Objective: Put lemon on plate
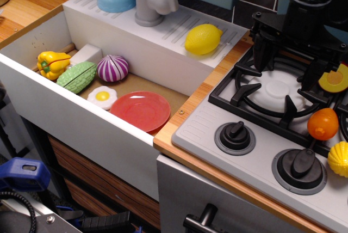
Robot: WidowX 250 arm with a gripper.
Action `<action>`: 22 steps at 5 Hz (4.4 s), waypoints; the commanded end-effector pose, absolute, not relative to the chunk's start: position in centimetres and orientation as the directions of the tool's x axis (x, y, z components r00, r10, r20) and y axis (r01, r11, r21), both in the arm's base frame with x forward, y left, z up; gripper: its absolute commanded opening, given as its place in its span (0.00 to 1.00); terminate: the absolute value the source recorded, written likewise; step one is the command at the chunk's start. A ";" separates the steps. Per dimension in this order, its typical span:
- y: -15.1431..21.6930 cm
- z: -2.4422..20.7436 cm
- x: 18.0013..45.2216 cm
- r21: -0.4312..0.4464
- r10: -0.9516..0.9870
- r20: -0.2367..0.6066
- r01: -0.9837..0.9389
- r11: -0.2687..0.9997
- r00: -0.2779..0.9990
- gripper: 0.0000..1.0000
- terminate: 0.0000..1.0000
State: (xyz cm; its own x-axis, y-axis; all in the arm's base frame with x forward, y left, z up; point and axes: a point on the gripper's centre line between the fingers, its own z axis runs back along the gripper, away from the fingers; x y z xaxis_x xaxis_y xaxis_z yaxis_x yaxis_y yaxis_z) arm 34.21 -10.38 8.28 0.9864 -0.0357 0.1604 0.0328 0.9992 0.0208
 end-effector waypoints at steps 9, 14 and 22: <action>3.9 7.6 40.5 0.213 -0.371 0.256 0.322 0.922 0.892 1.00 0.00; 5.1 4.3 42.6 0.177 -0.384 0.287 0.346 0.922 0.877 1.00 0.00; 8.5 1.1 31.4 0.165 -0.298 0.150 0.273 0.948 0.943 0.00 0.00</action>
